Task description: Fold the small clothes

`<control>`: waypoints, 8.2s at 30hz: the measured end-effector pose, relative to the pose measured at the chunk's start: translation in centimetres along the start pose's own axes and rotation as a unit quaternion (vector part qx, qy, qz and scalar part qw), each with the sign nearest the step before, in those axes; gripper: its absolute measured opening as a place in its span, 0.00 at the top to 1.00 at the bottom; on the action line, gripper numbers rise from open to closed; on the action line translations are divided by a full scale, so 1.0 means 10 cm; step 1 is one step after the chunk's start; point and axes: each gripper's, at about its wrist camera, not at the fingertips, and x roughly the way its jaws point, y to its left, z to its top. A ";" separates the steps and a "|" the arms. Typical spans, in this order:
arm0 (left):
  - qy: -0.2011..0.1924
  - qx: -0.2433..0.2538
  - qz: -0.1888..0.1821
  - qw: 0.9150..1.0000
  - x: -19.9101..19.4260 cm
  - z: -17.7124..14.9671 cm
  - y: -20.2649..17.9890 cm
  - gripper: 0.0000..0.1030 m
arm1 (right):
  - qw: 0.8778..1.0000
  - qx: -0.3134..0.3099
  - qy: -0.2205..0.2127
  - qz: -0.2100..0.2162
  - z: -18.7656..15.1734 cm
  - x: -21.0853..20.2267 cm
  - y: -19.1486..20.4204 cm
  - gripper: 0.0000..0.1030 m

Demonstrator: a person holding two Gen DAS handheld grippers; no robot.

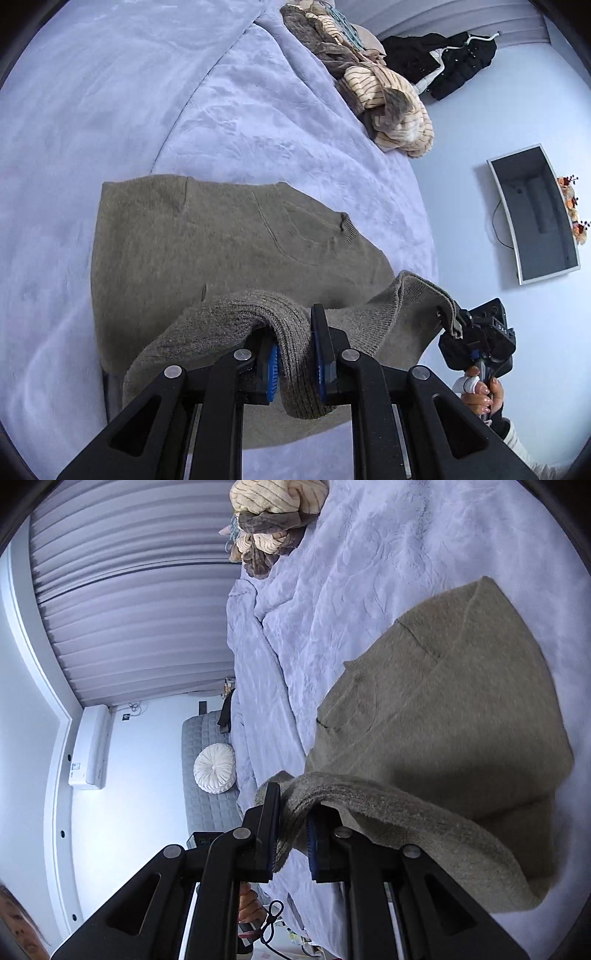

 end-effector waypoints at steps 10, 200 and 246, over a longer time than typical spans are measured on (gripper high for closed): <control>-0.005 -0.026 0.070 0.997 0.78 0.24 0.43 0.83 | 0.999 0.038 0.009 -0.018 0.47 0.39 -0.72 0.83; 0.036 -0.002 0.197 0.980 -0.25 -0.65 1.47 0.02 | 0.988 0.061 0.009 -0.144 -2.02 1.71 -0.58 0.37; 0.108 0.006 0.063 0.992 0.58 -0.24 0.84 0.71 | 0.948 -0.151 0.024 -0.278 -1.21 1.58 0.22 0.88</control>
